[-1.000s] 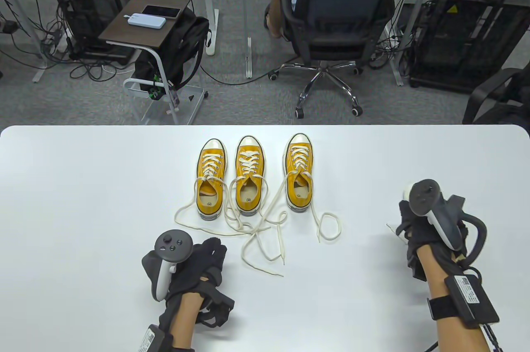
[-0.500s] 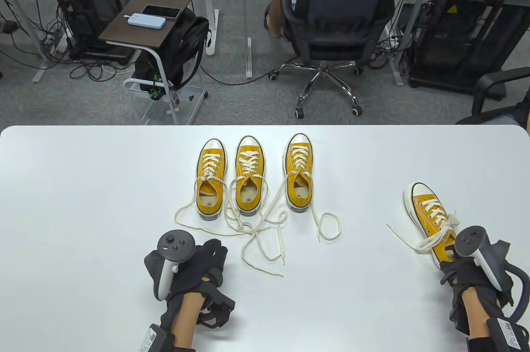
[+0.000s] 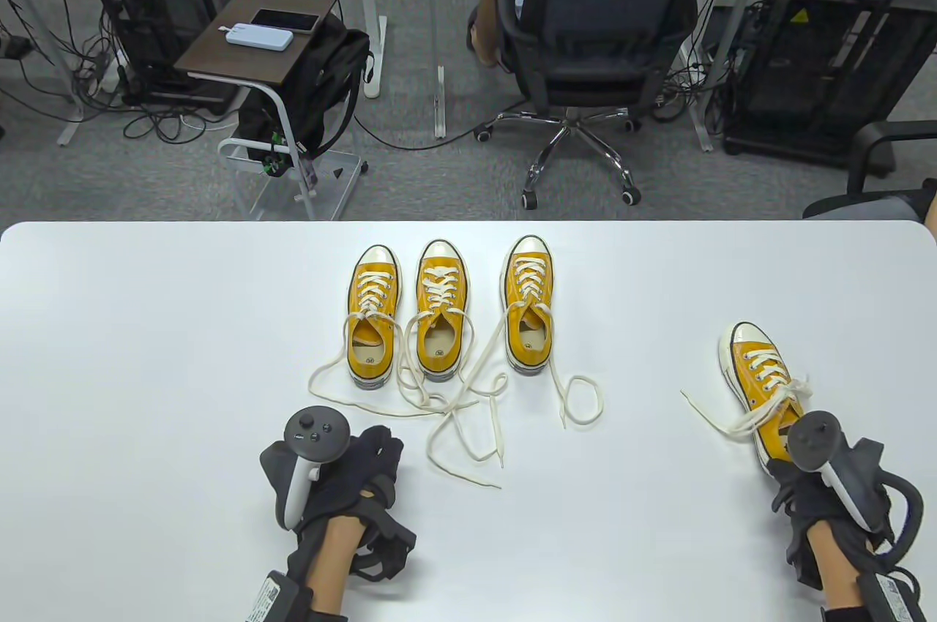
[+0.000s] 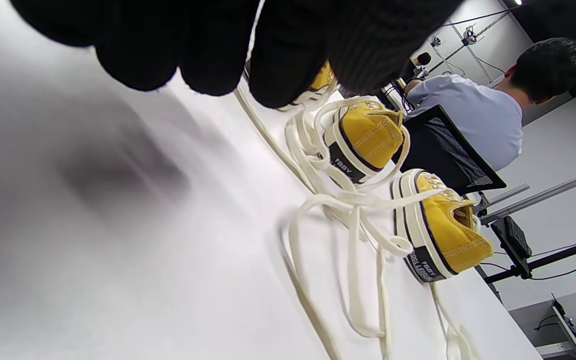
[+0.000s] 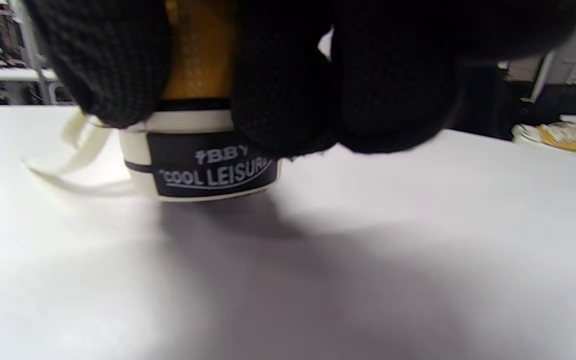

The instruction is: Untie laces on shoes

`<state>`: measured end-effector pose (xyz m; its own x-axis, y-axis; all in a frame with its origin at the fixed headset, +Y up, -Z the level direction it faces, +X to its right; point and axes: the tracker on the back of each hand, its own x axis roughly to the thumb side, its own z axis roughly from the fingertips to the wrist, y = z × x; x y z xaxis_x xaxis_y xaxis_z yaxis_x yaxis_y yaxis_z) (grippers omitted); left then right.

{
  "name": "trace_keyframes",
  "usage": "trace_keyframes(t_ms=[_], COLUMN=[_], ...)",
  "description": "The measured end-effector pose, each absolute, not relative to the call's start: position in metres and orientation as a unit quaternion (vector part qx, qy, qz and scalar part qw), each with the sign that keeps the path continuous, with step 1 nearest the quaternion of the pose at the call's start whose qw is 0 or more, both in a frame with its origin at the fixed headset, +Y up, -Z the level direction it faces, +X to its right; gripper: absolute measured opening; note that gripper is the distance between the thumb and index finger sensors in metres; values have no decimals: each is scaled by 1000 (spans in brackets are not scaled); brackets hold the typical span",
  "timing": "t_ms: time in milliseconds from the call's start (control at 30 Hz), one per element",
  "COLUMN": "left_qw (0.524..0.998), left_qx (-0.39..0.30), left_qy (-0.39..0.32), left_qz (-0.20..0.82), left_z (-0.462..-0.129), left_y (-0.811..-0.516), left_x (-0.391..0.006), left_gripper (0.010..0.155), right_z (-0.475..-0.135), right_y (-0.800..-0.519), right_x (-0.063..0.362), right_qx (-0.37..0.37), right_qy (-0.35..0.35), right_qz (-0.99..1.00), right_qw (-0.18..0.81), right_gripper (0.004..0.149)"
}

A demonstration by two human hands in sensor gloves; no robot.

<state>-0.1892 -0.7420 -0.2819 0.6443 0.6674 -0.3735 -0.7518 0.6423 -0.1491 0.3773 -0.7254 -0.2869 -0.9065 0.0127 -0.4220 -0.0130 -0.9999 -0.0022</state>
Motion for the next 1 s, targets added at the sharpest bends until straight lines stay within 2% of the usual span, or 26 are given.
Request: trace_keyframes(t_ms=[300, 533, 833, 1000], left_qw=[896, 896, 894, 892], left_qx=[-145, -144, -141, -136], left_qy=[142, 142, 142, 141], left_qz=[395, 395, 400, 407], left_z=[-283, -283, -283, -283], left_y=[-742, -743, -742, -742], left_x=[-189, -189, -190, -191], left_gripper=[60, 60, 60, 60], right_z=[-287, -276, -244, -223], right_y=[-683, -634, -585, -566], right_x=[344, 303, 232, 191], right_qx=[-155, -91, 17, 78], right_qy=[-55, -91, -108, -104], right_qz=[986, 990, 991, 984], right_qw=[41, 64, 75, 124], right_gripper=[42, 43, 44, 45])
